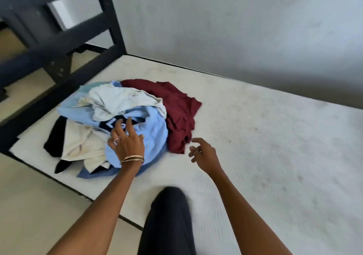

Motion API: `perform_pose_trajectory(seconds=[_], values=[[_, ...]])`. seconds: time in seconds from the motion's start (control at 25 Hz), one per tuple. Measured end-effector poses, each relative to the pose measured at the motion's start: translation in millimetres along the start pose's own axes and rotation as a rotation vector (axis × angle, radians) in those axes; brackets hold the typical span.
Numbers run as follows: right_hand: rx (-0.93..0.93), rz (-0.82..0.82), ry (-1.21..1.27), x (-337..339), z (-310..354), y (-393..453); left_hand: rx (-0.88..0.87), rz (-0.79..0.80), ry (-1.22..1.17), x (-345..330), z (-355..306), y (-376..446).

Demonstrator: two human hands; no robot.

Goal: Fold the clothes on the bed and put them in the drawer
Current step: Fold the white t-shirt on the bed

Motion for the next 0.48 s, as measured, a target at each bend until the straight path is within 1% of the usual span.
perform_pose_trajectory(seconds=[0.04, 0.12, 0.16, 0.24, 0.28, 0.36, 0.4, 0.44, 0.48], values=[[0.018, 0.014, -0.008, -9, 8, 2, 0.022, -0.053, 0.046, 11, 13, 15], [0.046, 0.050, -0.036, -19, 17, 6, -0.014, -0.130, 0.102, 23, 22, 49], [0.050, 0.064, -0.048, -22, 18, 8, -0.025, -0.116, 0.112, 24, 24, 69], [0.048, 0.062, -0.080, -19, 20, 13, -0.045, 0.037, 0.176, 15, 24, 108], [0.051, 0.059, -0.100, -16, 21, 16, -0.057, 0.126, 0.248, 9, 25, 123], [0.054, 0.052, -0.115, -11, 24, 19, -0.111, 0.235, 0.468, 3, 22, 140], [0.055, 0.046, -0.123, -8, 26, 19, -0.151, 0.265, 0.543, 3, 17, 145], [0.061, 0.045, -0.135, -5, 29, 19, -0.178, 0.253, 0.554, 7, 7, 149], [0.066, 0.047, -0.147, -2, 33, 20, -0.167, 0.214, 0.494, 16, -2, 153]])
Point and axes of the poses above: each hand's wrist, its own y-axis towards the middle knuckle, its own x-axis out of the back of the hand, z = x × y, the point moved 10 cm from there along y, towards the middle knuckle, and after that the axes turned 15 degrees about -y, right-handed, at the moved point
